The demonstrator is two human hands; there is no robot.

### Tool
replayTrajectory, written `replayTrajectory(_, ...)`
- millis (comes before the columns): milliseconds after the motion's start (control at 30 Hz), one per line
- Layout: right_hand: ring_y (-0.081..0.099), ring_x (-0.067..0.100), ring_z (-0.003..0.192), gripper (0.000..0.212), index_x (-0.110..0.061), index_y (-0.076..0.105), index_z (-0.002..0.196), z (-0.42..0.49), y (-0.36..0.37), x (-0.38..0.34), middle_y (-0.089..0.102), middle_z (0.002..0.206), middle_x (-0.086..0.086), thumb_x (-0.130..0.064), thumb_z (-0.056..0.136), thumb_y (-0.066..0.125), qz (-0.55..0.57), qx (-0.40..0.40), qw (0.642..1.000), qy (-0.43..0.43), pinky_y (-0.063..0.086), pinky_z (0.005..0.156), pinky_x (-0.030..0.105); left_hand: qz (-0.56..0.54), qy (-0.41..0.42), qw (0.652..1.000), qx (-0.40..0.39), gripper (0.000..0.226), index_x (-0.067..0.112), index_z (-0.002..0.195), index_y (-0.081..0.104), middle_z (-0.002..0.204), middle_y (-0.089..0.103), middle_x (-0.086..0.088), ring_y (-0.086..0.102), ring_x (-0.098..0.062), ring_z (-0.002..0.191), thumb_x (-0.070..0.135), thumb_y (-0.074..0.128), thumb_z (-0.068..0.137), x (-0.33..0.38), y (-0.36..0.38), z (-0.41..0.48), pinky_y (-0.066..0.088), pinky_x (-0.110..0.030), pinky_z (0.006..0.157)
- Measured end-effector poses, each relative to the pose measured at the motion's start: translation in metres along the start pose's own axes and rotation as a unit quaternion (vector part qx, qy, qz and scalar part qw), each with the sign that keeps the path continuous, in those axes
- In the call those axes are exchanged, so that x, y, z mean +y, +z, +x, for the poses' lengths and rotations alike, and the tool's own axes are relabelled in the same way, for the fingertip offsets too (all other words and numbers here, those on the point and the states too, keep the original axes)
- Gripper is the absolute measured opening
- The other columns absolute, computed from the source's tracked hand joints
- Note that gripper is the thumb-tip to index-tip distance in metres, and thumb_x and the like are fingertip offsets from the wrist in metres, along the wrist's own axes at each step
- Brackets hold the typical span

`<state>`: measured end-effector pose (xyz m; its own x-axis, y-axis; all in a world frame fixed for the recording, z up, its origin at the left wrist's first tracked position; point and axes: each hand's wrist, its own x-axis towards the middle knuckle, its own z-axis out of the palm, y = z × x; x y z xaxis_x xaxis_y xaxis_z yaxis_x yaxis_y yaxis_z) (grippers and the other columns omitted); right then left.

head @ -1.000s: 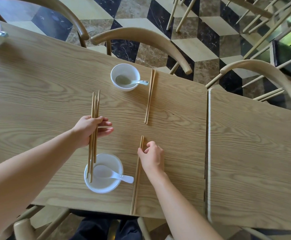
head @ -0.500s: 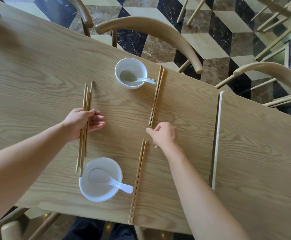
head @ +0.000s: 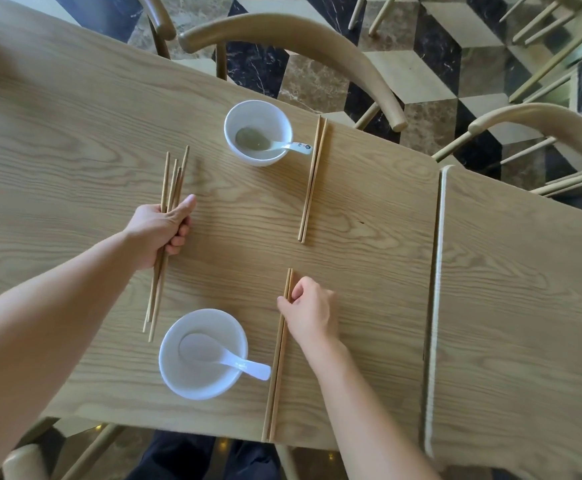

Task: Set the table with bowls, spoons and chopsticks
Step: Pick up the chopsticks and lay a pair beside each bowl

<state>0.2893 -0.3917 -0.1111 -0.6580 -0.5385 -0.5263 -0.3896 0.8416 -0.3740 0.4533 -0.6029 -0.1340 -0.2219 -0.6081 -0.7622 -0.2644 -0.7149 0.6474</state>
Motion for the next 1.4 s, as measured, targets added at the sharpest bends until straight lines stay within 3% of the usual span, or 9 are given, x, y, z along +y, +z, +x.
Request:
replayTrajectory(467, 0.062, 0.025, 0.07, 0.021, -0.011, 0.058, 0.075, -0.001, 0.002, 0.004, 0.067, 0.071, 0.005, -0.027, 0.079, 0.071, 0.017, 0.024, 1.0, -0.007, 0.049, 0.063, 0.03, -0.006, 0.015, 1.0, 0.013, 0.041, 0.012, 0.071, 0.052, 0.045, 0.044, 0.002, 0.033, -0.009, 0.032, 0.045, 0.07, 0.089, -0.002, 0.002, 0.002, 0.024, -0.015, 0.032)
replayTrajectory(667, 0.061, 0.023, 0.072, 0.019, -0.012, 0.058, 0.077, -0.003, 0.001, 0.003, 0.067, 0.074, 0.003, -0.028, 0.081, 0.069, 0.016, 0.03, 0.999, -0.001, 0.043, 0.061, 0.026, -0.013, 0.016, 1.0, 0.013, 0.042, 0.011, 0.071, 0.052, 0.047, 0.044, 0.001, 0.033, -0.009, 0.032, 0.044, 0.069, 0.089, -0.003, 0.002, 0.003, 0.024, -0.015, 0.032)
replayTrajectory(867, 0.062, 0.024, 0.081, 0.023, -0.012, 0.059, 0.081, -0.004, 0.001, 0.003, 0.068, 0.079, 0.004, -0.033, 0.081, 0.069, 0.012, 0.026, 1.0, -0.001, 0.051, 0.072, 0.033, -0.016, 0.019, 0.999, 0.02, 0.042, 0.011, 0.069, 0.051, 0.047, 0.043, 0.001, 0.032, -0.009, 0.031, 0.042, 0.069, 0.091, -0.002, 0.003, 0.001, 0.023, -0.015, 0.032)
replayTrajectory(1000, 0.056, 0.023, 0.08, 0.028, -0.014, 0.06, 0.081, -0.002, -0.012, 0.001, 0.071, 0.081, 0.004, -0.039, 0.08, 0.07, 0.005, 0.036, 0.999, 0.013, 0.043, 0.071, 0.029, -0.015, 0.015, 1.0, 0.019, 0.042, 0.011, 0.07, 0.051, 0.047, 0.044, 0.001, 0.033, -0.009, 0.032, 0.042, 0.07, 0.09, -0.002, 0.002, 0.002, 0.024, -0.015, 0.032)
replayTrajectory(1233, 0.071, 0.027, 0.07, 0.015, -0.018, 0.063, 0.073, 0.067, -0.05, -0.025, 0.072, 0.067, 0.004, -0.031, 0.078, 0.063, 0.04, 0.112, 0.993, 0.011, 0.057, 0.076, 0.034, -0.013, 0.018, 1.0, 0.019, 0.041, 0.011, 0.07, 0.052, 0.05, 0.044, -0.001, 0.033, -0.01, 0.032, 0.042, 0.07, 0.09, -0.002, 0.003, 0.002, 0.023, -0.015, 0.032)
replayTrajectory(1400, 0.067, 0.027, 0.082, 0.028, -0.021, 0.058, 0.08, 0.102, -0.052, -0.051, 0.072, 0.072, 0.008, -0.046, 0.075, 0.067, 0.032, 0.11, 0.993, -0.019, 0.053, 0.082, 0.034, -0.013, 0.019, 0.999, 0.028, 0.041, 0.01, 0.07, 0.052, 0.048, 0.044, -0.001, 0.032, -0.01, 0.032, 0.042, 0.07, 0.09, -0.003, 0.004, 0.005, 0.023, -0.015, 0.032)
